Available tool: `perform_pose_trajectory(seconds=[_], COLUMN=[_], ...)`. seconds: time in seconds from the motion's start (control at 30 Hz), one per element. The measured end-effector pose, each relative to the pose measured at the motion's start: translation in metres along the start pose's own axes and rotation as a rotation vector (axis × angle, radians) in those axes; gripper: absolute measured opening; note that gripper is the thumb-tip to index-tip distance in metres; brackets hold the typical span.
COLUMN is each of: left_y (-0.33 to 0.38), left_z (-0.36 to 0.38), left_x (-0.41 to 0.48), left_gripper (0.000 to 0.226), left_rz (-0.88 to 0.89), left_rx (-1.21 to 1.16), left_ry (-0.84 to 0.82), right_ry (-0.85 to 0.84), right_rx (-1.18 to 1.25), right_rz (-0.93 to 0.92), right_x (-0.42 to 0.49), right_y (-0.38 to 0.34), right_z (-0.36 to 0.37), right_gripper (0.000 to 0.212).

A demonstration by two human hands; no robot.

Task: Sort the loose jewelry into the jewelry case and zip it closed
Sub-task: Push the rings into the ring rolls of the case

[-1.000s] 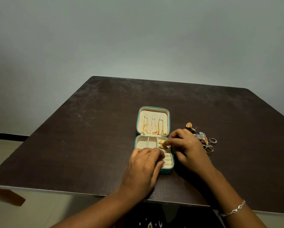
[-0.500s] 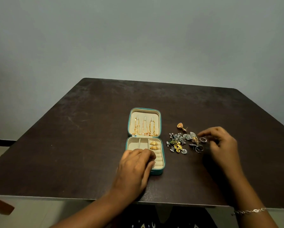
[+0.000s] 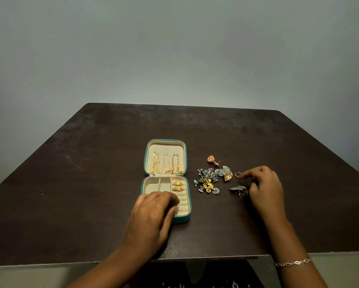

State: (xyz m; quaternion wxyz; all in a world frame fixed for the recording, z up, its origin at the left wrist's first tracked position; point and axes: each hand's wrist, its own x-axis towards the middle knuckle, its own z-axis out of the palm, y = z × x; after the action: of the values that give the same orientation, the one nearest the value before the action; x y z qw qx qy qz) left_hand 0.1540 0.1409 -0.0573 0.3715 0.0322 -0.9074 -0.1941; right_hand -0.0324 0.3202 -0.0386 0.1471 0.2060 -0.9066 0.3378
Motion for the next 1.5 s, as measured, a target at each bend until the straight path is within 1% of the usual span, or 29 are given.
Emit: perform_pose_trajectory(seconds=[0.07,0.13,0.17,0.27,0.33,0.4,0.5,0.57,0.67,0.73,0.8,0.87,0.93,1.03,1.1,1.17,1.2,1.3,1.4,1.5], left_y=[0.000,0.001,0.001,0.001,0.000,0.000,0.001,0.002,0.001,0.002,0.002,0.002,0.002,0.003,0.002,0.002,0.002,0.005,0.005,0.006], left_z=[0.000,0.000,-0.001,-0.001,-0.002,-0.001,-0.002,-0.002,-0.001,-0.002,-0.002,-0.003,-0.003,-0.002,-0.002,-0.001,-0.001,-0.002,-0.002,-0.003], left_x=[0.000,0.001,0.001,0.001,0.000,0.000,0.001,0.001,0.001,0.001,0.001,0.001,0.001,0.001,0.001,0.001,0.001,0.002,0.002,0.002], left_gripper=[0.008,0.009,0.009,0.010,0.012,0.014,0.016,0.017,0.017,0.016,0.017,0.016,0.015,0.014,0.012,0.011,0.011,0.013,0.016,0.019], left_rz=[-0.001,0.000,-0.001,-0.008,-0.009,-0.007,-0.009,-0.016,-0.021,-0.022,-0.018,-0.016,-0.012,-0.004,-0.003,-0.003,-0.001,0.005,0.004,-0.012], left_rx=[-0.003,0.001,0.001,0.001,0.002,0.003,0.005,0.007,0.006,0.008,0.015,0.014,0.013,0.013,0.014,0.015,0.013,0.003,-0.006,-0.008], left_ry=[-0.003,-0.003,-0.004,-0.013,-0.012,-0.012,-0.008,-0.009,-0.022,-0.028,-0.023,-0.017,-0.010,0.002,0.005,0.007,0.010,0.030,0.030,0.013], right_ry=[0.011,-0.007,-0.022,0.003,0.032,0.002,-0.062,-0.106,-0.156,-0.154,-0.128,-0.080,-0.037,-0.025,-0.015,-0.022,-0.051,-0.201,-0.311,-0.366], right_rx=[0.043,0.069,0.062,0.075,0.154,0.242,0.303,0.286,0.192,0.149,0.156,0.227,0.333,0.453,0.525,0.596,0.629,0.684,0.625,0.544], right_rz=[0.005,-0.031,-0.050,-0.033,0.003,0.030,0.035,0.016,0.000,0.012,0.007,-0.001,0.032,0.094,0.098,0.055,0.022,-0.088,-0.227,-0.328], right_x=[0.000,0.001,0.001,0.002,-0.001,-0.010,-0.025,-0.029,-0.029,-0.028,-0.028,-0.029,-0.029,-0.028,-0.029,-0.032,-0.035,-0.045,-0.055,-0.060], right_y=[0.001,0.000,-0.001,0.002,0.005,0.007,0.007,0.008,0.011,0.011,0.011,0.010,0.008,0.007,0.001,-0.012,-0.021,-0.049,-0.067,-0.077], right_z=[0.000,0.002,0.003,0.002,-0.003,-0.009,-0.016,-0.018,-0.016,-0.014,-0.014,-0.015,-0.017,-0.018,-0.021,-0.024,-0.024,-0.018,-0.008,0.000], right_gripper=[0.033,0.023,0.021,0.028,0.029,0.024,0.028,0.029,0.028,0.030,0.026,0.020,0.016,0.014,0.014,0.017,0.018,0.020,0.024,0.022])
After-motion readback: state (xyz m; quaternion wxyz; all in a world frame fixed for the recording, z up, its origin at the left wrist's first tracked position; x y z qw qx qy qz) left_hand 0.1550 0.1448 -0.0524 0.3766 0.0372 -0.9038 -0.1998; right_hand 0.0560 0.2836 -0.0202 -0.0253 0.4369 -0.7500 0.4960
